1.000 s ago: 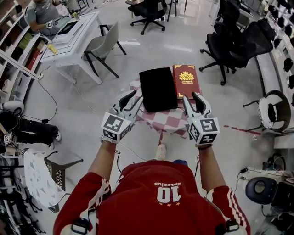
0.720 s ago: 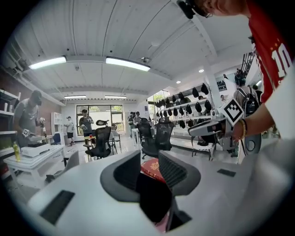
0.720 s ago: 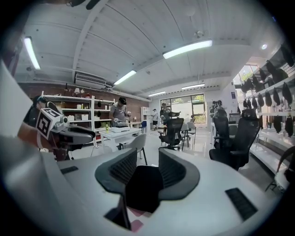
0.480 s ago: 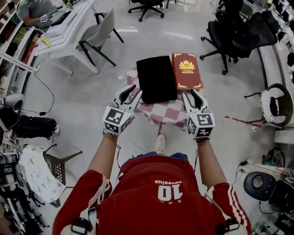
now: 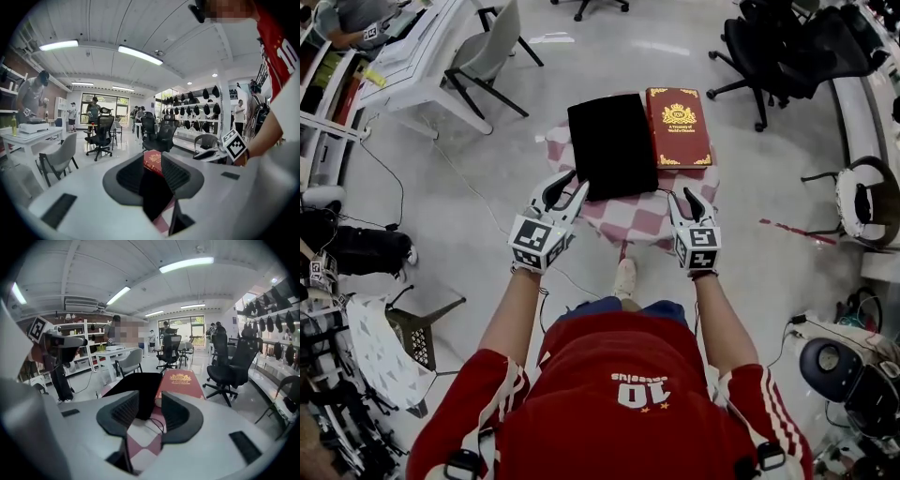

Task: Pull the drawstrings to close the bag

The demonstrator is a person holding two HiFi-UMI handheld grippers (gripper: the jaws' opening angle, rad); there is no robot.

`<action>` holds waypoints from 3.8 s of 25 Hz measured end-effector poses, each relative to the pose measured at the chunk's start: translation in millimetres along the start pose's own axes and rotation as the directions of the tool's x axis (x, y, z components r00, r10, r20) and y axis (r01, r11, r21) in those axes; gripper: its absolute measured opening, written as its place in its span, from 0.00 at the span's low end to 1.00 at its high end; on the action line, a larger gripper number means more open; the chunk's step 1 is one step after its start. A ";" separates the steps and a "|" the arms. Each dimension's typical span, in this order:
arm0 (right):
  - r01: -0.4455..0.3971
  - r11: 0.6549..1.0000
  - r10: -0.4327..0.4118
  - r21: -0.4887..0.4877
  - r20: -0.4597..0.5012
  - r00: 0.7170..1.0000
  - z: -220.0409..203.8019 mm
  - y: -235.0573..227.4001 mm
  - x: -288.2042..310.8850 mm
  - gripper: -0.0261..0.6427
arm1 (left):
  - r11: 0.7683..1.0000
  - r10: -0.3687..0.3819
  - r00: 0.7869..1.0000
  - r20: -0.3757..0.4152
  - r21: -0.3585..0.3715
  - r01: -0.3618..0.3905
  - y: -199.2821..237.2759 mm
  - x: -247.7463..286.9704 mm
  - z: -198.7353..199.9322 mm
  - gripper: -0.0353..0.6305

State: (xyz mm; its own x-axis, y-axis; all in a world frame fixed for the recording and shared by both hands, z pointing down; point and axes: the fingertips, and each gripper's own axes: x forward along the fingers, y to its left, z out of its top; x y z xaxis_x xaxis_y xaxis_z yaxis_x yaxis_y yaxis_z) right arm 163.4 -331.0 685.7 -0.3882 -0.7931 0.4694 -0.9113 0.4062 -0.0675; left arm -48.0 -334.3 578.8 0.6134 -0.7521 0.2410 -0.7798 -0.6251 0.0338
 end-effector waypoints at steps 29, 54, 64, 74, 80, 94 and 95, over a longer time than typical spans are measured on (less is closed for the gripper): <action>0.104 0.993 -0.083 0.060 -0.286 0.955 -137.3 -37.6 63.4 0.24 | 0.996 0.019 0.998 -0.060 -0.080 -0.024 9.9 19.4 -40.4 0.23; 0.091 0.995 -0.076 0.034 -0.310 0.948 -110.3 -34.1 38.4 0.08 | 1.000 -0.022 0.995 -0.099 0.021 0.024 13.9 -2.0 -37.2 0.23; 0.123 0.991 -0.107 0.043 -0.266 0.958 -82.5 -30.3 15.5 0.08 | 0.999 -0.033 0.994 -0.107 0.021 0.036 24.1 -21.1 -43.9 0.24; 0.121 0.992 -0.111 0.025 -0.251 0.962 -60.2 -26.2 15.0 0.08 | 1.000 -0.027 0.980 -0.200 -0.019 0.024 40.9 -33.1 -105.0 0.25; 0.119 0.993 -0.109 0.028 -0.239 0.965 -57.3 -24.4 17.3 0.08 | 0.998 -0.033 0.965 -0.260 -0.062 0.018 47.6 -24.8 -143.1 0.25; 0.135 0.990 -0.121 0.038 -0.246 0.962 -67.2 -28.8 17.1 0.08 | 0.964 -0.002 0.944 -0.330 -0.252 -0.086 65.2 -5.8 -212.3 0.25; 0.133 0.990 -0.119 0.038 -0.245 0.962 -66.9 -28.5 17.3 0.08 | 0.961 -0.002 0.939 -0.343 -0.259 -0.093 66.1 -4.0 -218.6 0.26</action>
State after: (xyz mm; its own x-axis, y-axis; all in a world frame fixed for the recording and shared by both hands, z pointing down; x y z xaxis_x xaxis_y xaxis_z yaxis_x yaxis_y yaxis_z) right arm 191.9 -326.0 754.6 -0.2310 -0.7001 0.6756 -0.9594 0.2795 -0.0384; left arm -129.4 -327.0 792.1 0.5345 -0.6338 0.5591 -0.8391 -0.4770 0.2614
